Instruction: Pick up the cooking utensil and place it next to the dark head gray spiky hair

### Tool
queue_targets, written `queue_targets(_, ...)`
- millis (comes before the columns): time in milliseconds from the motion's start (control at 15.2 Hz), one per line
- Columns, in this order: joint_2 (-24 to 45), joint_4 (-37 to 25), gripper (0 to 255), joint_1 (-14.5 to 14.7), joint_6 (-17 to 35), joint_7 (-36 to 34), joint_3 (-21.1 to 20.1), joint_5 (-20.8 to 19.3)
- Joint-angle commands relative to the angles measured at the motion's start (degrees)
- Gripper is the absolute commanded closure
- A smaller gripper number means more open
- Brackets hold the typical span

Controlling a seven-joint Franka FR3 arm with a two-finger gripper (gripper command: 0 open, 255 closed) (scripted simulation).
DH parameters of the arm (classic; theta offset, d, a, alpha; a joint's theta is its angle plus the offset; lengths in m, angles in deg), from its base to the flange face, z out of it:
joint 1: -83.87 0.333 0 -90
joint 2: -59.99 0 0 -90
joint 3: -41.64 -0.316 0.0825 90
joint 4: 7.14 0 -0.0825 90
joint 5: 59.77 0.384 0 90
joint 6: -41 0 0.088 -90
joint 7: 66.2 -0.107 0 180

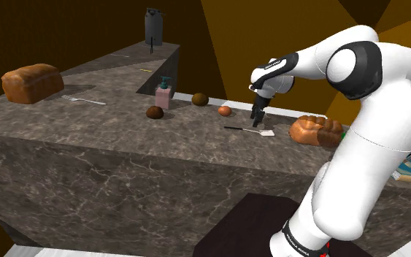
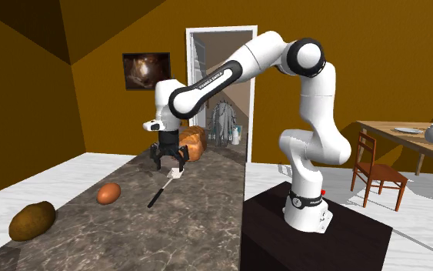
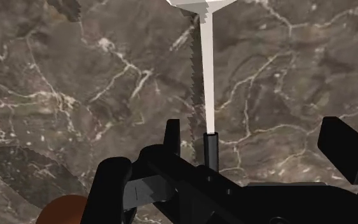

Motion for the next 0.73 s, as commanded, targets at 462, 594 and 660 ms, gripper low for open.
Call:
queue_targets(462,9.92,-1.37,0,-2.77,4.54,9.55,-1.85,9.71)
queue_targets(594,10.25,-1.24,0,-2.89,4.88,9.79,-2.01,10.07)
queue_targets(660,10.25,-1.24,0,-2.89,4.88,9.79,-2.01,10.07)
